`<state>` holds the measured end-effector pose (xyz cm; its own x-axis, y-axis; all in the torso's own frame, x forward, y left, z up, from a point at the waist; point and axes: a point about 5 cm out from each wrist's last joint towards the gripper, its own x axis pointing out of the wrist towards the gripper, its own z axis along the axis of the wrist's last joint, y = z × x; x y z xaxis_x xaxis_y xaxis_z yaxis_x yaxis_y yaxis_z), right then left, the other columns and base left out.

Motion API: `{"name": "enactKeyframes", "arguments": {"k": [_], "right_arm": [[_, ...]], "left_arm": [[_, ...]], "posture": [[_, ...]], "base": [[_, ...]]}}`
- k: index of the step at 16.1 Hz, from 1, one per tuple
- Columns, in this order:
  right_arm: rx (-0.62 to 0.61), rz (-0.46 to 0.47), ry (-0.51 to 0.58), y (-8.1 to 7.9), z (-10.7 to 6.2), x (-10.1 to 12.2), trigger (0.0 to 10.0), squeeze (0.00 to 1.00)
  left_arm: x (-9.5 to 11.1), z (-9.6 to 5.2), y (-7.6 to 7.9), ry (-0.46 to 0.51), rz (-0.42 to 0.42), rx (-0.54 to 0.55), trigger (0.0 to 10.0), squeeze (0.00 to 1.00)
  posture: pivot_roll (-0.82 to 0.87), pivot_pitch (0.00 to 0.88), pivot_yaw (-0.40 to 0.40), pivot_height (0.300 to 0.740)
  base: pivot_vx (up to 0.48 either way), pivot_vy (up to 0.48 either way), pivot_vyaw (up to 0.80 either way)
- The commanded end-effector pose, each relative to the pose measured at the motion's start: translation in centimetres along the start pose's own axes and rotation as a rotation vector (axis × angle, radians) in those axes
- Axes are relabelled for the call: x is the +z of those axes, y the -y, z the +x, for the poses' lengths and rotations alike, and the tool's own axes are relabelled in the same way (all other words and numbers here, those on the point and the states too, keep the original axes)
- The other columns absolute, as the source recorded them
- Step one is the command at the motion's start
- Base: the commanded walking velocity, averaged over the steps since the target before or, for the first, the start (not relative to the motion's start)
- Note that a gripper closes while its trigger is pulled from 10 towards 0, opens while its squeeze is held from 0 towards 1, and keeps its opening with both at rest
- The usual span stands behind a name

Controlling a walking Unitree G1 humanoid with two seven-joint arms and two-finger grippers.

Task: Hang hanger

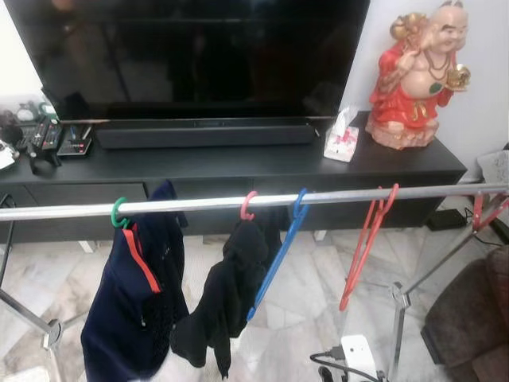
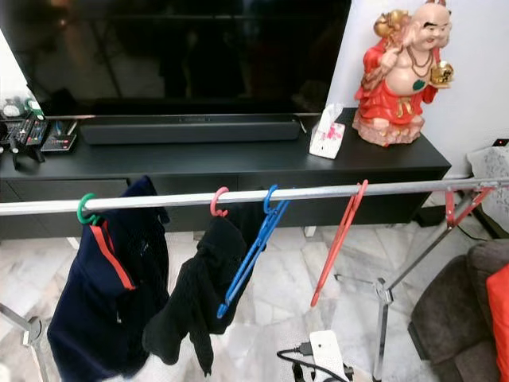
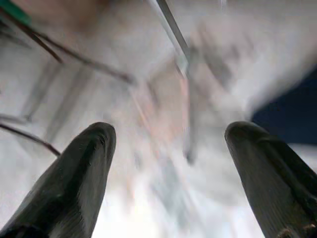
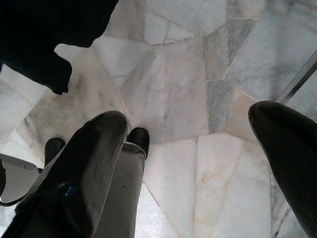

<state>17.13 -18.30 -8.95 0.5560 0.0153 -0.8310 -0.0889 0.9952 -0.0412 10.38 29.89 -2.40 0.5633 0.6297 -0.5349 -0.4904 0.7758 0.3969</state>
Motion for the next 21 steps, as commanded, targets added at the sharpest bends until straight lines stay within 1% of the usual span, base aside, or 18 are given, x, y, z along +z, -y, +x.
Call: {"name": "enactKeyframes", "arguments": {"k": [1,2,3,4,5,6,7,8,9,11,12,13,14,15,17,20,21], "right_arm": [[-0.008,-0.002,-0.003,0.1,0.0,0.0,10.0,0.0],[-0.013,-0.005,-0.006,0.1,0.0,0.1,10.0,0.0],[-0.015,-0.006,-0.006,0.1,0.0,0.1,10.0,0.0],[-0.019,0.003,-0.006,0.1,0.0,0.1,10.0,0.0],[-0.034,0.048,-0.005,0.2,0.0,0.0,10.0,0.0],[-0.036,0.045,-0.007,0.2,0.0,0.0,10.0,0.0],[-0.036,0.042,-0.007,0.1,0.0,0.0,10.0,0.0],[-0.039,0.044,-0.01,0.2,0.0,0.0,10.0,0.0],[-0.046,0.044,-0.016,0.2,0.0,0.0,10.0,0.0],[-0.051,0.073,-0.018,0.1,0.0,-0.1,10.0,0.0],[-0.055,0.083,-0.017,0.1,0.0,-0.1,10.0,0.0],[-0.062,0.101,-0.017,0.1,0.0,-0.2,10.0,0.0],[-0.073,0.134,-0.016,0.2,0.0,-0.3,10.0,0.0],[-0.093,0.191,-0.018,0.2,0.0,-0.5,10.0,0.0],[-0.1,0.21,-0.02,0.2,-0.1,-0.6,10.0,0.0],[-0.089,0.21,-0.018,0.1,-0.1,-0.6,10.0,0.0],[-0.077,0.201,-0.016,0.0,0.0,-0.5,10.0,0.0]], "left_arm": [[-1.6,0.2,1.1,-0.087,-0.001,-0.088,10.0,0.0],[-2.7,0.5,2.9,-0.136,0.063,-0.197,10.0,0.0],[-3.2,0.5,3.9,-0.162,0.105,-0.259,10.0,0.0],[-3.2,0.6,4.4,-0.161,0.123,-0.276,10.0,0.0],[-3.3,1.0,5.9,-0.192,0.135,-0.326,10.0,0.0],[-3.2,1.1,6.8,-0.185,0.164,-0.369,10.0,0.0],[-2.9,1.2,7.5,-0.174,0.171,-0.398,10.0,0.0],[-2.7,1.3,8.0,-0.167,0.187,-0.417,10.0,0.0],[-2.4,1.6,8.6,-0.16,0.221,-0.444,10.0,0.0],[-1.9,2.0,9.2,-0.177,0.233,-0.455,10.0,0.0],[-1.4,2.2,9.7,-0.177,0.272,-0.459,10.0,0.0],[-0.9,2.3,10.2,-0.17,0.279,-0.473,10.0,0.0],[-0.3,2.4,10.6,-0.164,0.262,-0.481,10.0,0.0],[0.7,2.6,11.3,-0.143,0.236,-0.502,10.0,0.0],[1.7,2.7,12.1,-0.119,0.235,-0.515,10.0,0.0],[1.5,2.6,12.1,-0.136,0.227,-0.506,10.0,0.0],[0.9,2.5,11.9,-0.163,0.215,-0.491,10.0,0.0]], "posture": [[-0.03,0.0,-0.035,0.74],[-0.03,0.0,-0.037,0.74],[-0.03,0.0,-0.037,0.74],[-0.03,0.0,-0.037,0.74],[-0.03,0.0,-0.037,0.74],[-0.04,0.0,-0.035,0.74],[-0.04,0.0,-0.036,0.74],[-0.04,0.0,-0.037,0.74],[-0.04,0.0,-0.039,0.74],[-0.06,0.0,-0.034,0.74],[-0.06,0.0,-0.036,0.74],[-0.06,0.0,-0.035,0.74],[-0.06,0.0,-0.034,0.74],[-0.07,0.0,-0.03,0.74],[-0.07,0.0,-0.025,0.74],[-0.08,0.0,-0.019,0.74],[-0.08,0.0,-0.017,0.74]], "base": [[0.0,0.0,0.0],[0.0,0.0,0.0],[0.0,0.0,0.0],[0.0,0.0,0.0],[0.0,0.0,0.0],[0.0,0.0,0.0],[0.0,0.0,0.0],[0.0,0.0,0.0],[0.0,0.0,0.0],[0.0,0.0,0.0],[0.0,0.0,0.0],[0.0,0.0,0.0],[0.0,0.0,0.0],[0.0,0.0,0.0],[0.0,0.0,0.0],[0.0,0.0,0.0],[0.0,0.0,0.0]]}}
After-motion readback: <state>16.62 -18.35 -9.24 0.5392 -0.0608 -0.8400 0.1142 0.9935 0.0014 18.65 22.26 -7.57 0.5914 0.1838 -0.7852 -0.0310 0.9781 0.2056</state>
